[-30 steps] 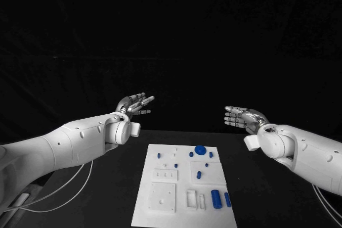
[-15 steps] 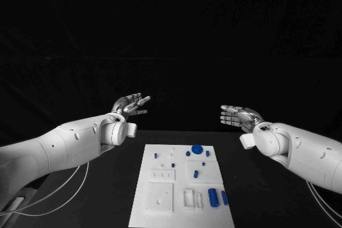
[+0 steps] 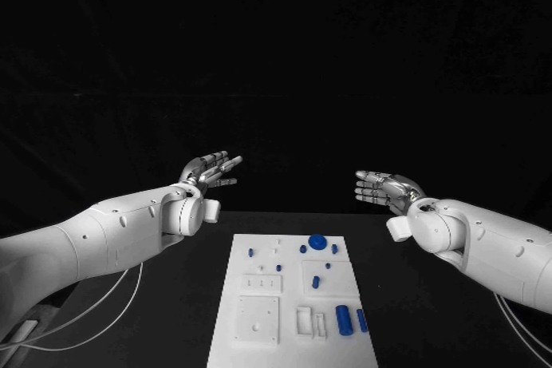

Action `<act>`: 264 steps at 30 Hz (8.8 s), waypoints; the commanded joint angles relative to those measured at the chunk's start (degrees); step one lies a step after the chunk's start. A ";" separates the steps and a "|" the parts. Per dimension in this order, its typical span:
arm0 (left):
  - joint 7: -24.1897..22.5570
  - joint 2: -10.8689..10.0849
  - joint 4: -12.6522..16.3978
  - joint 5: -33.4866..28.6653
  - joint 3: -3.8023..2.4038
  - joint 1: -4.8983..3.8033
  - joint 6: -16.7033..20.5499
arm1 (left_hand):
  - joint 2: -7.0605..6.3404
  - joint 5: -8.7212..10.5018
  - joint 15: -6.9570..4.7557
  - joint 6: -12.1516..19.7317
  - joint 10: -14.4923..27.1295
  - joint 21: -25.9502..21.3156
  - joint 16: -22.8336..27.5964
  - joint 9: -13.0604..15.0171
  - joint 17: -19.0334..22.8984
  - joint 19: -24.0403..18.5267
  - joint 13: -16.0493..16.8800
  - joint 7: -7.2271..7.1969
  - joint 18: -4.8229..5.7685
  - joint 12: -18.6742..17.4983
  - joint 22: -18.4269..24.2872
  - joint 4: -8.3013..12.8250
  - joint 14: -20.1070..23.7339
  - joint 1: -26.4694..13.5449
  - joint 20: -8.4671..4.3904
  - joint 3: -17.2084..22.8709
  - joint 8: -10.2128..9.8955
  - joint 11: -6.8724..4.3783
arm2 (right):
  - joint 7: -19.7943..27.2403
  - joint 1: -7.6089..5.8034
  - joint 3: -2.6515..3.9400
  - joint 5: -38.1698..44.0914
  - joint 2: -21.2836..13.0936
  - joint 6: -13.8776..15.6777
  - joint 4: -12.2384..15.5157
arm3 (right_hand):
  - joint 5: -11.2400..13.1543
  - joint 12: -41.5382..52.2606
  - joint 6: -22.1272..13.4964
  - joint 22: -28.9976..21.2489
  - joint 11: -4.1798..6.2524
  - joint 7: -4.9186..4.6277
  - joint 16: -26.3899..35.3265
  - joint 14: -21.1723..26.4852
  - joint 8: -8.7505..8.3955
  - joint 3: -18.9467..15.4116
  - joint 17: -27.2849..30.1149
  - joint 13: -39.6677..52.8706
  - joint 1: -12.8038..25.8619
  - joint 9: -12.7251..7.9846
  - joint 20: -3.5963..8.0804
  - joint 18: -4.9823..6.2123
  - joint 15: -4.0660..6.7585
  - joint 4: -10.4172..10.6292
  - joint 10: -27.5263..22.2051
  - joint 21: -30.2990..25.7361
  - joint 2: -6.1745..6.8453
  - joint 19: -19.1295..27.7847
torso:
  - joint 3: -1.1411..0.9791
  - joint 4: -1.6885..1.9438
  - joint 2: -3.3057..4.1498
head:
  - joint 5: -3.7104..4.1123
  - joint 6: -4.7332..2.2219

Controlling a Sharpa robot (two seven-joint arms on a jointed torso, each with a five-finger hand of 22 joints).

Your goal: Assemble the parts on the task board

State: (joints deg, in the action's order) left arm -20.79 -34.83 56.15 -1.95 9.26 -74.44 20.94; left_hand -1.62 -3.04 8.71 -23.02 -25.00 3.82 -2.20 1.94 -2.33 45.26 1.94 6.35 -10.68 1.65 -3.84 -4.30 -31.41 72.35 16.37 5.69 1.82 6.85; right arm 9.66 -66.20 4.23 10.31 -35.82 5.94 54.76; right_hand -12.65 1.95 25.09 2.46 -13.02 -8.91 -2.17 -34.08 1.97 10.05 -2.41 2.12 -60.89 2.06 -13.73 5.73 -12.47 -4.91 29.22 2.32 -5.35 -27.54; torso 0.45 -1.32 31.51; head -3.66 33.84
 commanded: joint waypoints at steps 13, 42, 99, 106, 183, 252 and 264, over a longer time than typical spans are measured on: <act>-0.74 0.05 -0.06 0.09 -0.05 -0.12 -1.26 | 1.06 -0.27 -0.15 -3.68 -2.53 0.24 -0.38 0.28 -0.25 1.21 0.21 1.05 -0.85 0.51 -0.16 1.43 -3.90 0.68 0.06 -0.60 0.46 0.69 | 1.27 0.01 0.05 -0.09 0.00 -0.13 -0.12 | -0.44 0.36 1.47 0.09 -0.08 -3.14 -0.37 -1.30 0.29 0.44 -0.14 0.18 -1.13 0.15 0.22 -0.33 -0.13 -0.82 2.13 0.22 -0.20 -0.42 | 0.03 0.00 0.01 | -0.32 -0.45; 1.68 -0.24 0.15 4.20 -0.04 -0.12 -1.96 | 5.88 -2.08 -4.31 -39.31 -44.13 8.28 -9.56 4.48 -2.79 15.06 1.54 -0.04 7.86 3.25 -2.72 6.65 -38.01 5.63 -12.43 -1.06 2.86 -1.70 | 2.60 0.09 0.05 7.42 0.29 2.56 -1.15 | -6.93 1.12 17.51 0.81 1.90 -1.72 -1.18 -19.86 1.00 -2.97 -1.07 0.95 -6.77 0.91 2.11 -0.55 1.22 -6.69 20.01 1.09 2.06 -12.12 | 0.03 0.03 0.04 | -0.41 -0.69; 6.39 -0.59 0.63 10.75 -0.03 -0.14 -10.87 | 4.72 -2.87 -0.76 -32.47 -35.32 11.47 -5.20 4.61 -1.78 4.07 1.54 1.56 7.62 1.89 -10.21 7.72 -29.04 3.90 -9.33 -1.26 2.04 0.65 | 2.72 0.25 0.07 15.60 0.33 2.37 -3.06 | -11.18 1.56 30.48 1.12 3.95 -0.07 -1.34 -26.68 1.61 2.95 -2.93 1.24 -7.36 1.85 5.06 -2.23 3.95 -10.53 29.97 1.38 4.08 -21.53 | 0.00 -0.01 0.00 | -0.29 -0.35; 6.27 -0.54 0.55 10.48 -0.03 -0.14 -10.97 | 4.35 -2.86 -0.28 -32.39 -34.35 6.13 -1.38 1.97 -1.63 7.25 1.45 1.78 7.07 1.79 -4.74 7.51 -30.14 4.09 -8.64 -1.22 2.17 1.00 | 2.89 0.25 0.07 14.91 0.38 2.23 -3.20 | -11.18 1.51 29.92 1.10 3.73 -0.17 -1.30 -26.38 1.61 1.36 -1.45 1.18 -7.78 1.62 4.68 -1.91 3.76 -10.44 29.32 1.40 3.82 -20.42 | 0.01 0.00 0.01 | -0.28 -0.34; 6.15 -0.46 0.27 10.22 -0.03 -0.14 -12.40 | 4.55 -2.83 -0.96 -35.24 -38.22 5.53 -1.62 1.99 -1.71 10.29 1.46 1.63 7.07 1.84 -1.29 6.56 -31.98 4.00 -9.35 -1.13 2.22 0.82 | 3.57 0.26 0.07 13.81 0.43 3.23 -3.77 | 1.42 1.54 28.35 1.08 3.34 -0.41 -1.30 -25.98 1.53 -15.67 -1.52 1.20 -11.33 1.57 4.25 -1.71 3.17 -4.95 28.53 1.40 1.33 -19.65 | 0.04 0.00 0.01 | -0.03 0.04; 5.81 -5.44 -3.26 15.67 -0.04 -0.79 -20.98 | 1.08 -9.54 -6.78 -44.97 -49.51 12.42 -16.17 5.84 -4.50 17.20 1.67 -1.40 8.14 6.36 -5.01 8.42 -40.11 13.68 -14.99 -3.42 7.98 -4.53 | 3.24 0.36 0.09 12.79 -2.07 -1.43 -11.60 | -1.97 1.19 34.30 1.26 5.30 0.43 -1.19 -28.13 1.49 -5.86 -2.95 1.28 -14.68 3.78 4.99 -2.87 4.10 -3.99 34.47 4.06 5.04 -20.39 | -0.02 0.03 0.01 | 0.78 0.19; 6.38 -7.61 0.66 17.80 -0.02 -0.82 -22.62 | 3.17 -9.21 -8.26 -43.99 -50.42 32.36 -33.53 12.63 -15.50 4.95 1.81 -1.50 10.18 9.32 -22.15 14.40 -31.91 9.64 -17.86 -2.13 5.48 -5.54 | 3.17 0.49 0.11 16.52 -3.76 -0.17 -8.54 | -4.07 8.20 42.03 1.38 11.22 3.16 -5.60 -39.24 1.71 0.44 -16.96 3.43 -14.82 9.47 12.51 -5.14 10.43 -11.44 45.95 5.98 3.45 -34.18 | -0.03 -0.07 -0.05 | 0.80 0.53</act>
State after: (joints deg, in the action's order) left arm -14.27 -42.47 56.41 14.72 9.27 -75.13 0.14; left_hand 1.66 -12.34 0.60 -66.97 -75.37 36.19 -35.61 14.59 -17.79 50.30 3.98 4.89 -0.85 11.00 -25.86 9.93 -63.45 82.31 -1.43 3.49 7.25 1.37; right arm 12.10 -65.72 4.29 24.61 -39.42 5.40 45.79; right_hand -16.44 9.95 67.09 3.87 -1.84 -5.70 -7.85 -73.56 3.94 10.30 -19.01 5.50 -76.24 11.37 -1.30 0.80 -2.25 -16.39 75.16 8.33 -1.89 -61.45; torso 0.43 -1.35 31.49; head -2.83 34.30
